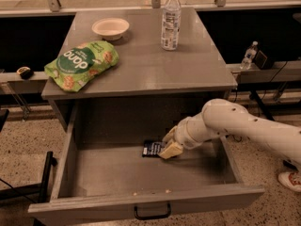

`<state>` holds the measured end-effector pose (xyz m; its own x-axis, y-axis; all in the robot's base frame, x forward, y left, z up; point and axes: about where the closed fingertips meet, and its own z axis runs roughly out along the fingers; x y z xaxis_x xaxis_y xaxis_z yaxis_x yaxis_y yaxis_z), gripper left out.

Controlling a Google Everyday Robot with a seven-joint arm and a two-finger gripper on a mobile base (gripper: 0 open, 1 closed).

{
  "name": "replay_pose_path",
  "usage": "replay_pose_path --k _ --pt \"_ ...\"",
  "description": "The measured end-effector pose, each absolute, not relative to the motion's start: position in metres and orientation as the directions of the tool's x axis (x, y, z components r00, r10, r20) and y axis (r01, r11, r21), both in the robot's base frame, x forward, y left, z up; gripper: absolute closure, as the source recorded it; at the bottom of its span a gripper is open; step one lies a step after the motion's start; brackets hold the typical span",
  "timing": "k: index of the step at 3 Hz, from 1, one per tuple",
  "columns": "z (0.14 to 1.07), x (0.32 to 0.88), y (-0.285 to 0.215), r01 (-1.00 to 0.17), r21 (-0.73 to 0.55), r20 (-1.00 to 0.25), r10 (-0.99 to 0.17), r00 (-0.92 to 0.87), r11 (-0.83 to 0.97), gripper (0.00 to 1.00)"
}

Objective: Place rxbar blueberry into top drawer

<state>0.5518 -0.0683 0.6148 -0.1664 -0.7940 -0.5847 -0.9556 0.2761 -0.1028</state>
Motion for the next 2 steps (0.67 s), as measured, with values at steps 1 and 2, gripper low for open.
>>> replay_pose_path --k 1,2 --pt "0.6148 0.5518 -0.0683 -0.956 -0.103 -0.585 -0.794 -0.166 0.276 0.58" --pt "0.6148 0.5518 -0.0683 -0.956 -0.103 -0.585 -0.794 -0.166 0.276 0.34"
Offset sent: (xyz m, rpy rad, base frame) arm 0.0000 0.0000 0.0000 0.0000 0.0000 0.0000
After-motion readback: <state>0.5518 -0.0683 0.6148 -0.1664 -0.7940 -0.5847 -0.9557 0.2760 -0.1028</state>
